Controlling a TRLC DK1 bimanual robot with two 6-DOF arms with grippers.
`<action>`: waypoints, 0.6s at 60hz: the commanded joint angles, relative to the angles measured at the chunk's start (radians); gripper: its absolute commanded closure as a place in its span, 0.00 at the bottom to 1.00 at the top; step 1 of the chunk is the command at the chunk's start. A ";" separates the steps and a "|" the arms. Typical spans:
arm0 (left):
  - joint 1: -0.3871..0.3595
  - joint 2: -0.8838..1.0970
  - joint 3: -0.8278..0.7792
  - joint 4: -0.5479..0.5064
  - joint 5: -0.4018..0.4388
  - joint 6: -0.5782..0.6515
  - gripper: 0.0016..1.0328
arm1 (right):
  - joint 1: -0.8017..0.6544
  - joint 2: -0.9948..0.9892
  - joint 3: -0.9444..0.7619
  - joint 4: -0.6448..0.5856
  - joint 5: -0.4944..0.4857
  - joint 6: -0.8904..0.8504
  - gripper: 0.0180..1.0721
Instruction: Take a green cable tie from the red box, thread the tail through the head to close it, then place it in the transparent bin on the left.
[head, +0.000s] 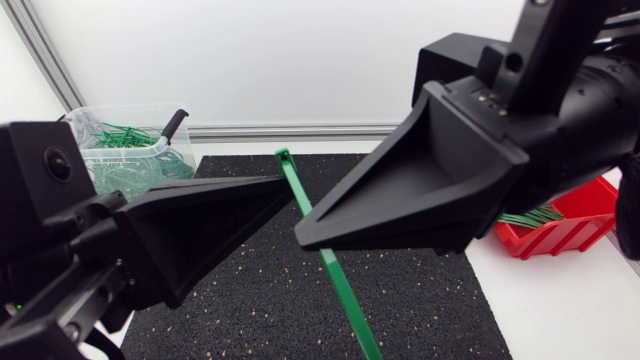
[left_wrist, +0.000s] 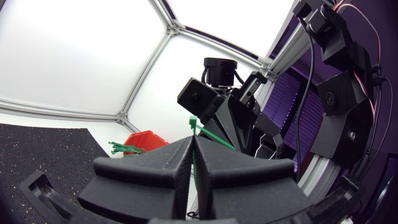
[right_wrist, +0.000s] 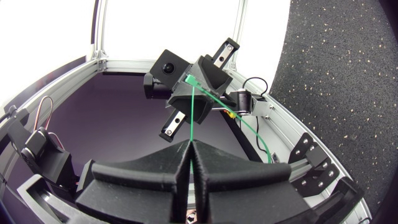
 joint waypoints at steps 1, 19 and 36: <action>-0.012 -0.009 0.012 0.004 0.001 -0.027 0.96 | -0.012 0.020 0.008 0.018 0.002 0.030 0.94; -0.011 -0.005 0.007 0.004 0.001 -0.027 0.96 | -0.011 0.010 0.012 0.024 0.003 0.031 0.94; -0.006 0.005 0.006 0.011 0.001 -0.027 0.96 | -0.005 -0.008 0.006 0.014 0.008 0.034 0.94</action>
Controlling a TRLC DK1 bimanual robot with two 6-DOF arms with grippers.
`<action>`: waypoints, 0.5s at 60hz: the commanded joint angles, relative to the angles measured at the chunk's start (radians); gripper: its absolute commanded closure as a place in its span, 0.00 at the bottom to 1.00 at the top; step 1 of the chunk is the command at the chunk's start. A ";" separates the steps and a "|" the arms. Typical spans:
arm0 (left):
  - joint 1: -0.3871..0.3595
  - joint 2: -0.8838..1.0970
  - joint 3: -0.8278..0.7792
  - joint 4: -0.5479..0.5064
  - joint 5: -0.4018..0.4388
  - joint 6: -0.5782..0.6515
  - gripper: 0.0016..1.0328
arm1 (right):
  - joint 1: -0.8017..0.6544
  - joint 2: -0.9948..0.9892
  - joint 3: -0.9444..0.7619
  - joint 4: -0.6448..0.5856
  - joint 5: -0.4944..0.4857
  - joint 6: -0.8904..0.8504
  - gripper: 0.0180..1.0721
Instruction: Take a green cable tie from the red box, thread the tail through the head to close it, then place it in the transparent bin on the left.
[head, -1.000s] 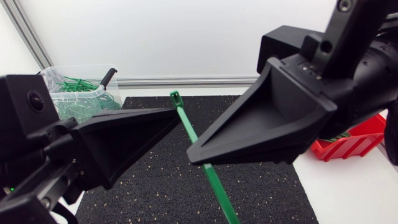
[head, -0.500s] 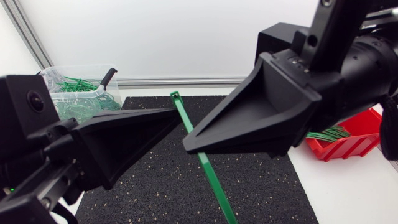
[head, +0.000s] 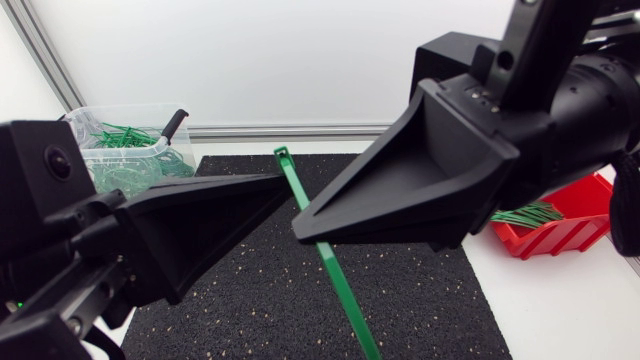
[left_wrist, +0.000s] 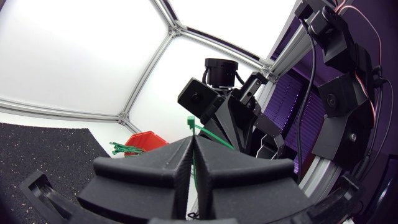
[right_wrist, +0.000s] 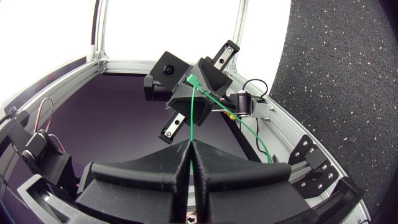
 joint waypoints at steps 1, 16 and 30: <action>-0.005 0.004 0.006 0.011 0.009 -0.024 0.96 | 0.005 -0.015 0.005 -0.003 0.010 0.031 0.94; -0.004 0.010 0.009 0.013 0.010 -0.024 0.96 | 0.031 -0.032 0.003 -0.010 0.033 0.036 0.94; 0.000 0.005 0.009 0.011 0.010 -0.024 0.96 | 0.031 -0.021 0.001 -0.005 0.033 0.036 0.94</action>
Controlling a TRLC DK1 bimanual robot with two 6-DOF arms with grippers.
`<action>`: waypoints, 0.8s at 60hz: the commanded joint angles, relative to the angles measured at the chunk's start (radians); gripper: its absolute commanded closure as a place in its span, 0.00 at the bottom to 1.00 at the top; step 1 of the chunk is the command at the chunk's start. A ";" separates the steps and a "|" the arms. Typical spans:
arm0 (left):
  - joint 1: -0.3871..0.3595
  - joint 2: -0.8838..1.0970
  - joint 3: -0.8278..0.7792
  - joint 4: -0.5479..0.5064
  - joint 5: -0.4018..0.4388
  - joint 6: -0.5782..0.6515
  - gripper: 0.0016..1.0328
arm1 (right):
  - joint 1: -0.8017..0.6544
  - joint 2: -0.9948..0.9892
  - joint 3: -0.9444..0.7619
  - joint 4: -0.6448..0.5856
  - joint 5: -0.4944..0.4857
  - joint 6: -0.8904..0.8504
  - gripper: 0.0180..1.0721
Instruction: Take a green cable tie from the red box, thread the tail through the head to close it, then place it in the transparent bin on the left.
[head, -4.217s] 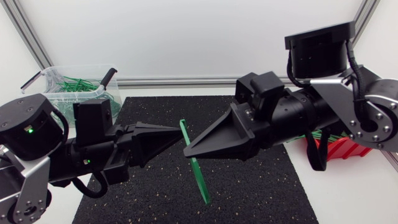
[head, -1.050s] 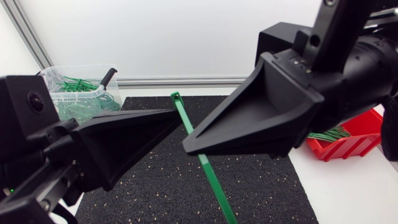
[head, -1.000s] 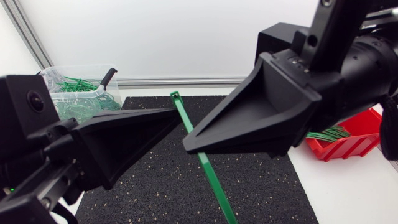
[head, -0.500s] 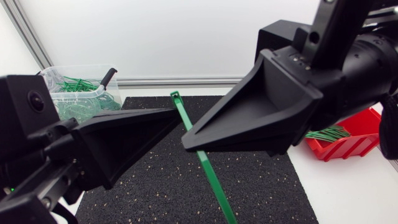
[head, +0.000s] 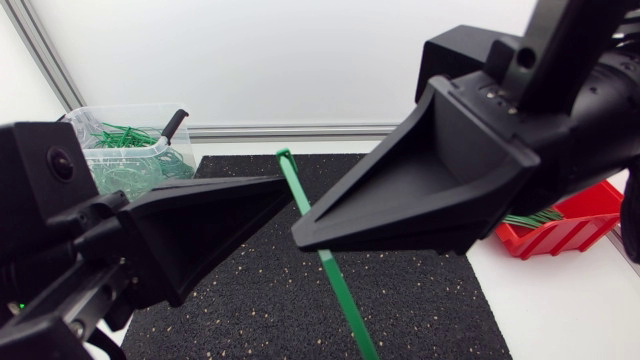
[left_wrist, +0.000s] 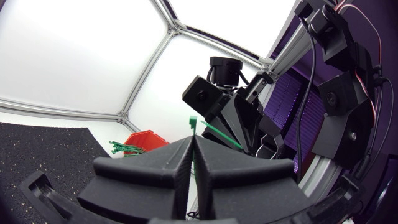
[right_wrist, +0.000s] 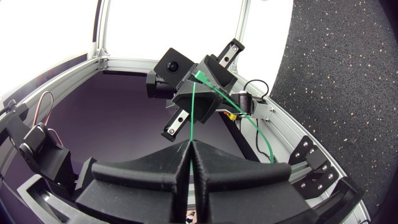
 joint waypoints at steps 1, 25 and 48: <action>0.000 0.002 0.009 0.009 0.006 -0.024 0.96 | 0.008 0.002 0.001 -0.002 0.006 0.035 0.94; -0.004 0.007 0.010 0.008 0.006 -0.024 0.96 | -0.003 0.009 -0.029 0.018 0.006 0.035 0.94; -0.010 0.003 0.003 0.003 0.006 -0.024 0.96 | -0.016 0.020 -0.034 0.036 0.006 0.035 0.94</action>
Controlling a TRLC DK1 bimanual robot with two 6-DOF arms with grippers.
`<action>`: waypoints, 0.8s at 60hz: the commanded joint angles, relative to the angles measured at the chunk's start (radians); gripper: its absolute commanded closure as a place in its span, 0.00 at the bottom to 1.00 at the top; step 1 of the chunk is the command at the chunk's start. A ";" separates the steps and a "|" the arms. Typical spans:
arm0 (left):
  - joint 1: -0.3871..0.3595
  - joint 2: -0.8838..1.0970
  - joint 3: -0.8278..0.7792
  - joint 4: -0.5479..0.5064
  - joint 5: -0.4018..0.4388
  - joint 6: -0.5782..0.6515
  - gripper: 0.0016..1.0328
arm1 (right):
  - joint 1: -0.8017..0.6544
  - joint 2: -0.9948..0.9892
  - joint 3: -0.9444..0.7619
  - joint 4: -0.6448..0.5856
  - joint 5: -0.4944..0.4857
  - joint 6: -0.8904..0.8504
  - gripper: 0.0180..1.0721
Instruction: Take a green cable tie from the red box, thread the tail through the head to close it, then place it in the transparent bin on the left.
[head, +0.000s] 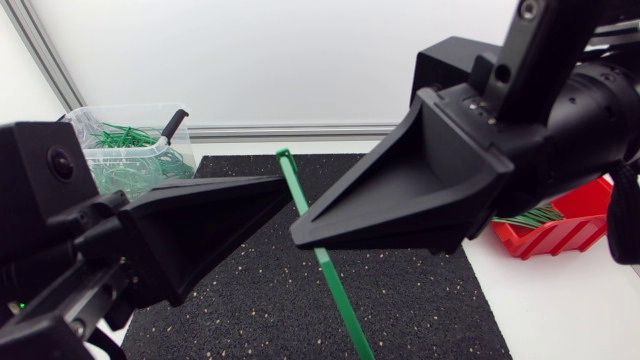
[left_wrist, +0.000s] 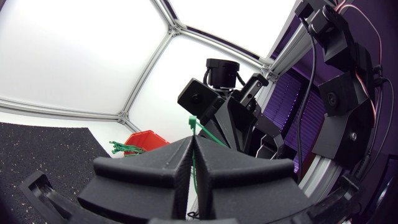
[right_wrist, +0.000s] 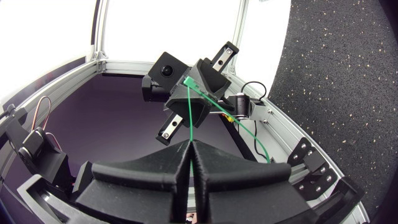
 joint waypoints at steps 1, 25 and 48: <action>-0.010 0.003 0.003 0.003 0.007 -0.024 0.96 | -0.006 0.011 -0.009 0.007 0.006 0.032 0.94; -0.028 -0.004 -0.015 0.017 0.007 0.007 0.96 | -0.045 0.040 0.040 0.004 0.006 0.032 0.94; -0.077 -0.009 -0.035 0.023 -0.027 0.070 0.96 | -0.049 0.088 0.121 -0.022 0.059 0.057 0.94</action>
